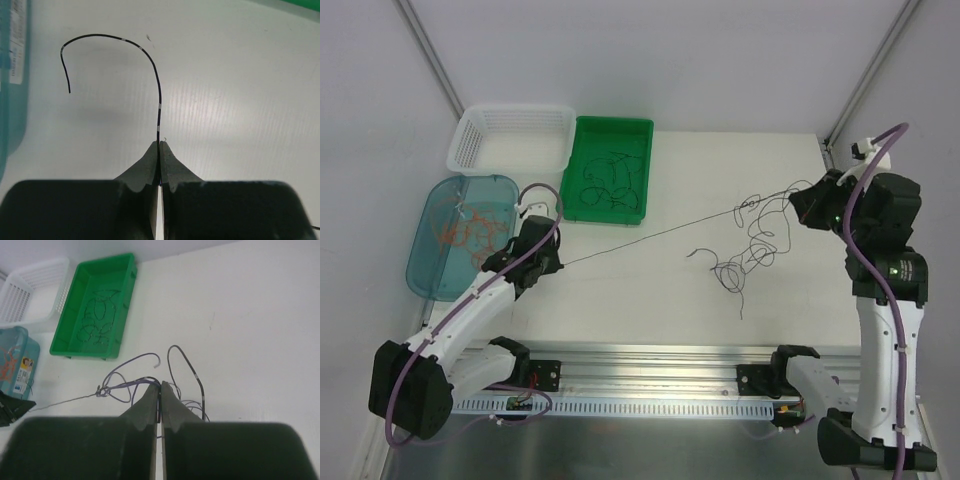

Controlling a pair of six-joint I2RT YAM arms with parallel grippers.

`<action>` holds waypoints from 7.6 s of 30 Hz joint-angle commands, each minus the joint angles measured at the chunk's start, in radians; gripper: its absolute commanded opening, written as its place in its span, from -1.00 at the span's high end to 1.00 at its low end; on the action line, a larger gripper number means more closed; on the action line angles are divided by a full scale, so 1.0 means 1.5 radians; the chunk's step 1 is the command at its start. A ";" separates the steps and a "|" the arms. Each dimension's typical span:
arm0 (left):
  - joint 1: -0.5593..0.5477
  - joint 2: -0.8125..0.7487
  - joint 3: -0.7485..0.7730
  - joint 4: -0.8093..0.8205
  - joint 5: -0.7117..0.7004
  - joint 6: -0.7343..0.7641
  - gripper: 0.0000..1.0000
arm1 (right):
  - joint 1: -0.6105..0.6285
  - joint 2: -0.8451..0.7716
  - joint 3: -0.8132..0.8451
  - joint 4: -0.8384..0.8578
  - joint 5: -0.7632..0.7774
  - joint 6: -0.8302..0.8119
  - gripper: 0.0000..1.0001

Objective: Untangle the cables

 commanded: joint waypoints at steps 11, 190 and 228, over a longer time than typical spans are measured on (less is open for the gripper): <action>0.019 0.011 -0.101 0.089 0.115 -0.098 1.00 | -0.163 0.103 0.267 0.016 -0.120 0.059 0.99; -0.026 0.361 1.138 0.201 0.296 0.229 1.00 | 0.410 -0.055 -0.358 0.208 -0.051 -0.073 -0.71; 0.076 0.604 0.655 0.199 0.142 0.228 -0.17 | 0.410 -0.081 -0.395 0.098 -0.053 -0.092 -0.71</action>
